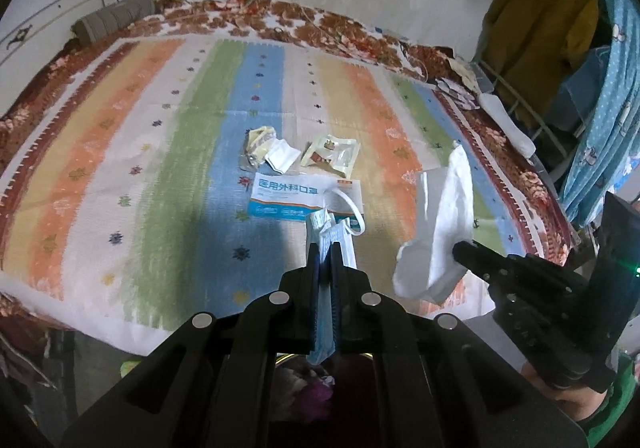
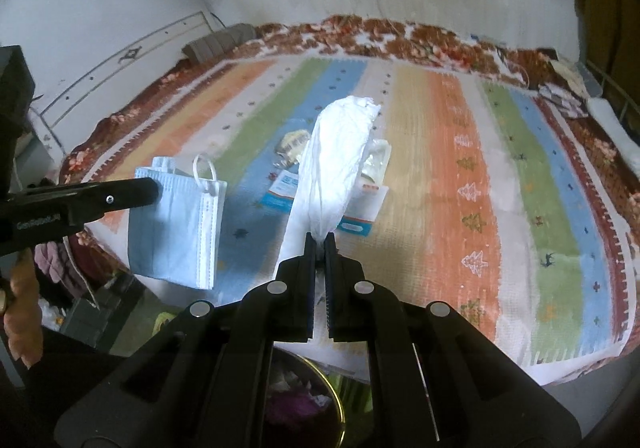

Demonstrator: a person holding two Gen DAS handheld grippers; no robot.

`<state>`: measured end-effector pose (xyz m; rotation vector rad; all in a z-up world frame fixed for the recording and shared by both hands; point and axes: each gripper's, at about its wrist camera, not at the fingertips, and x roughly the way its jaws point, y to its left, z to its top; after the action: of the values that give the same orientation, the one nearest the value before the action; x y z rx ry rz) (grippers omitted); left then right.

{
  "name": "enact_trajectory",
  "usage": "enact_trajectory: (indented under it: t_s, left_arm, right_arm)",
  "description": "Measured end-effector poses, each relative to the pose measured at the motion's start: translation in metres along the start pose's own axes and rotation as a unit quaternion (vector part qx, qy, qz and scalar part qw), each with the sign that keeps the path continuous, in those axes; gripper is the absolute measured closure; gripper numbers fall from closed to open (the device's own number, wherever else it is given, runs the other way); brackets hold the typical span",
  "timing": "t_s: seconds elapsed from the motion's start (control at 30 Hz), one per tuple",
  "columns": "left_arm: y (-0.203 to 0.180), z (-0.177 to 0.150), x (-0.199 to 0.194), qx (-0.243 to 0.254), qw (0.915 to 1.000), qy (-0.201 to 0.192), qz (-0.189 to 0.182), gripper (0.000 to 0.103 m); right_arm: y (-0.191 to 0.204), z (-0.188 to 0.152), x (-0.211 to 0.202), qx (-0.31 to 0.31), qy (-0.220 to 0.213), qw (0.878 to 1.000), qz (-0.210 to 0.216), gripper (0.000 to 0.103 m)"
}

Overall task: Collect trash
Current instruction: 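Carry the blue mask and white bag over the bin with both tools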

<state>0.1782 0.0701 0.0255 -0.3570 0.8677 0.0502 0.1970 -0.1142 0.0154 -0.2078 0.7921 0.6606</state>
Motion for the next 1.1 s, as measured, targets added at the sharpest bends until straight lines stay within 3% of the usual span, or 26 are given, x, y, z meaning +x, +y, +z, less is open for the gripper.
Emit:
enact_trajectory:
  t_s: [0.17,0.7,1.1]
  left_arm:
    - [0.001,-0.012,-0.018,-0.006,0.9998,-0.017,-0.013,0.099]
    - [-0.005,-0.072,-0.053,0.011,0.9989,-0.046,-0.005,0.099]
    - [-0.017,-0.113,-0.046,0.019,0.9998,-0.007,-0.003,0.099]
  right_arm:
    - [0.011,-0.014,-0.02,-0.008,-0.018,1.0,0.008,0.1]
    - [0.04,-0.073,-0.059,-0.024,-0.025,0.999,0.032,0.1]
    - [0.057,-0.118,-0.072,-0.034,0.005,0.998,0.05,0.1]
